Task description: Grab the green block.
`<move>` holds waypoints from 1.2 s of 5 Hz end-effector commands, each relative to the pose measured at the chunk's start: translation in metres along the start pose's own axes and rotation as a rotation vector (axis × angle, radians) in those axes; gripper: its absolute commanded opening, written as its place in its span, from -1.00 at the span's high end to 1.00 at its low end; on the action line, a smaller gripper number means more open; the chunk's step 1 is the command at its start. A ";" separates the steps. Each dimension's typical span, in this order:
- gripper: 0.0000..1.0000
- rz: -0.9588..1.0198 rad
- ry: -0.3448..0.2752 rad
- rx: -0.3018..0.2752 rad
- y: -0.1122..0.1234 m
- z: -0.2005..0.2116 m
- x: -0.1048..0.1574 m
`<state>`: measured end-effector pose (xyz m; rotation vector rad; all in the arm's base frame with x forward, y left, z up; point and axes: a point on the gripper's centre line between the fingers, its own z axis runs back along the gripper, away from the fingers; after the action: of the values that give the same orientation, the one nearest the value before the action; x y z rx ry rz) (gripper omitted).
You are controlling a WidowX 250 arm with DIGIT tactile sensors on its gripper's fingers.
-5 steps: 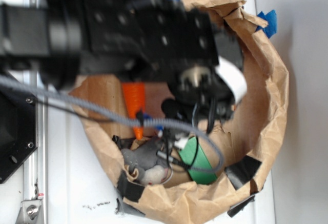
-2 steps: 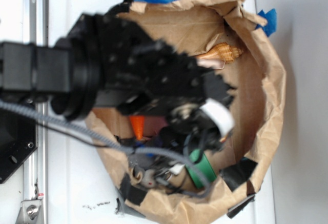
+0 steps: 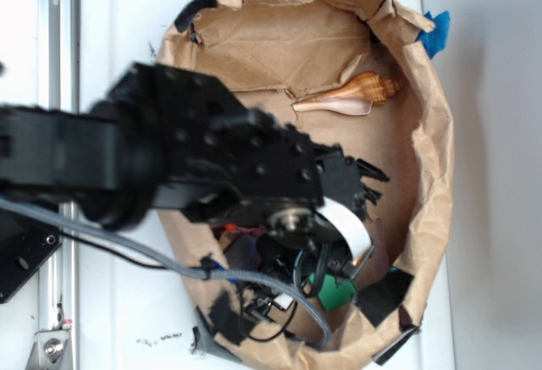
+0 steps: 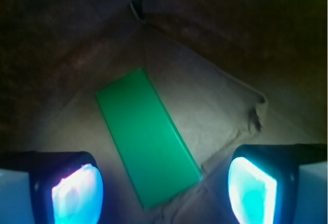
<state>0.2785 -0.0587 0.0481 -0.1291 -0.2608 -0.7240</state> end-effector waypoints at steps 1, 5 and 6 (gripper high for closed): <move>-1.00 -0.023 0.004 -0.041 0.006 -0.017 0.026; 1.00 0.137 -0.043 0.042 0.018 0.041 0.012; 1.00 0.386 -0.027 0.087 0.032 0.095 0.005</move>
<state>0.2801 -0.0157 0.1183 -0.1211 -0.2080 -0.3404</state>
